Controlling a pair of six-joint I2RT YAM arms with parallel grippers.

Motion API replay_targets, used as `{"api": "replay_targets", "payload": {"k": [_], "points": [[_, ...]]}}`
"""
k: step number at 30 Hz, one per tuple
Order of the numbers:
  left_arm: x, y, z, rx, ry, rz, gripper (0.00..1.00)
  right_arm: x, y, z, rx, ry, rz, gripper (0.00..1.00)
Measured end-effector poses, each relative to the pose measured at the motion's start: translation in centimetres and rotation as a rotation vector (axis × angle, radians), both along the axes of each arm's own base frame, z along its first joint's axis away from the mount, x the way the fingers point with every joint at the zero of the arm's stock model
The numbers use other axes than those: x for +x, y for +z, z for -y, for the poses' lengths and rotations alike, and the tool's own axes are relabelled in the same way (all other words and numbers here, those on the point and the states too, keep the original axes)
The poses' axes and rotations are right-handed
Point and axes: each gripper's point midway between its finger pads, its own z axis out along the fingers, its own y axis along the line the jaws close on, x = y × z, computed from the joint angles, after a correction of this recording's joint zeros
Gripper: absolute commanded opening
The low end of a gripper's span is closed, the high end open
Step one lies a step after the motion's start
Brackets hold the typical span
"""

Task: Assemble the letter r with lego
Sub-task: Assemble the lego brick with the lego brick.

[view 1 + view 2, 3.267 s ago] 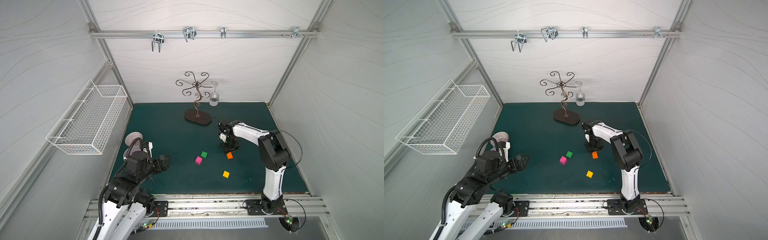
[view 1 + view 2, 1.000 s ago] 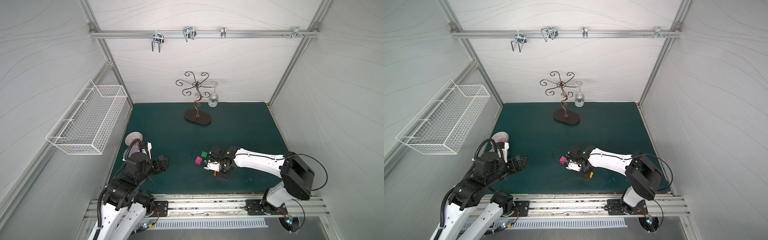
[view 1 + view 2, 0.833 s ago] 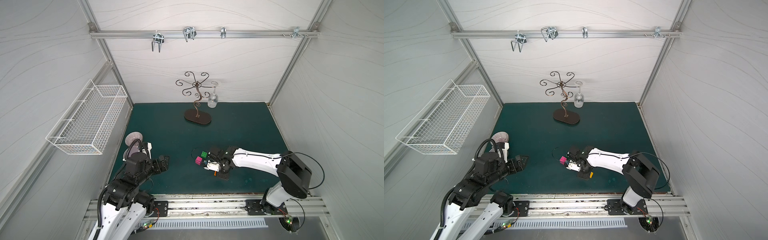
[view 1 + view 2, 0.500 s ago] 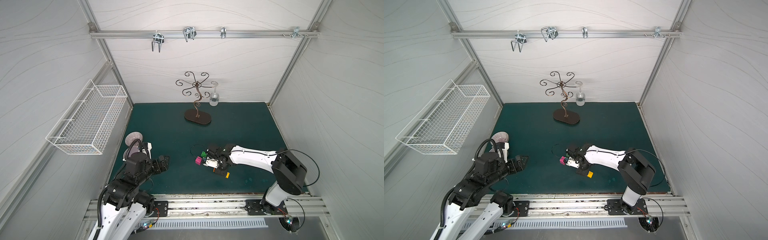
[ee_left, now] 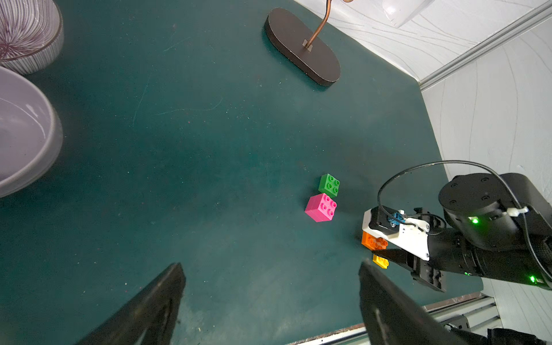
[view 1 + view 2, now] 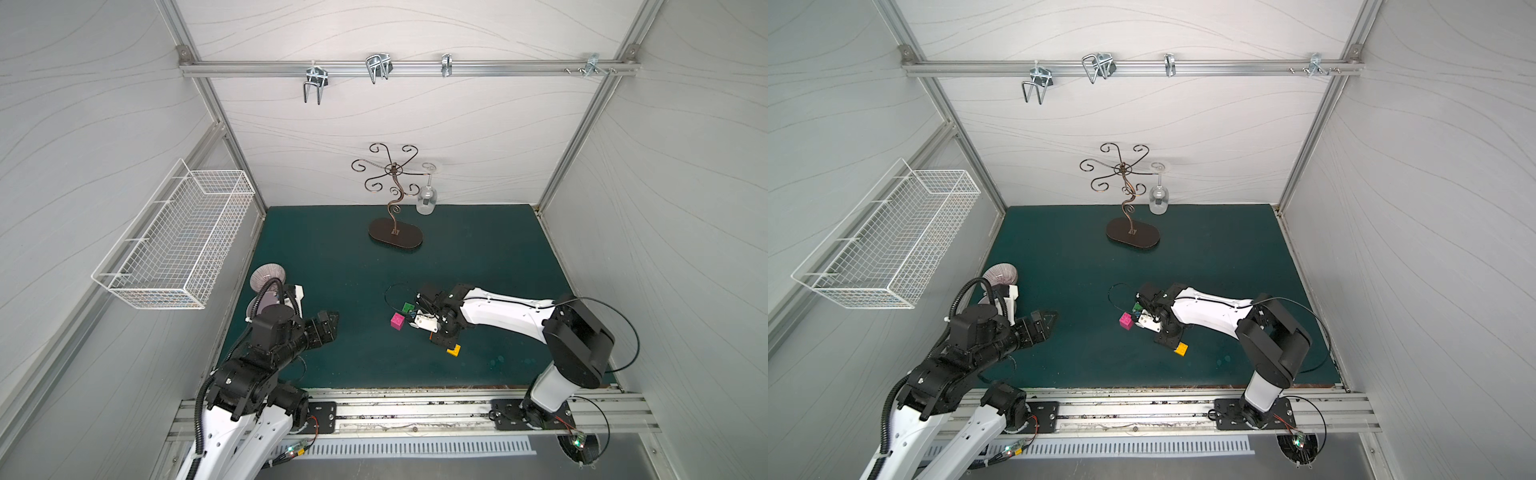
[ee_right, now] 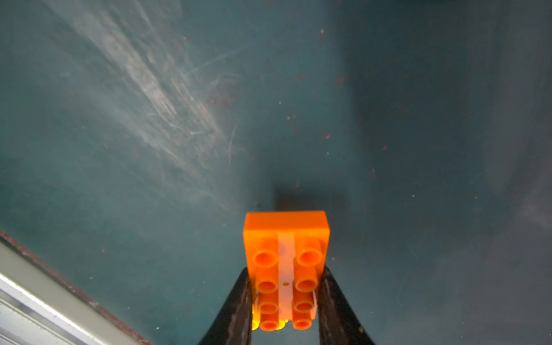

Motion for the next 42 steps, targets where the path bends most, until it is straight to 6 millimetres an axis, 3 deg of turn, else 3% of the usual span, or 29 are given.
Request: {"api": "replay_targets", "payload": {"k": [18,29,42], "points": [[0.0,0.0,0.0,0.0,0.0,0.0,0.94,-0.4,1.7,0.1,0.011,-0.014,-0.018,0.0],[0.0,0.0,0.0,0.0,-0.001,0.0,0.94,-2.0,0.6,1.2,0.011,-0.019,-0.073,0.0],[0.0,0.0,0.1,-0.002,-0.002,0.0,0.94,-2.2,0.1,0.6,0.061,-0.026,-0.092,0.0]]}}
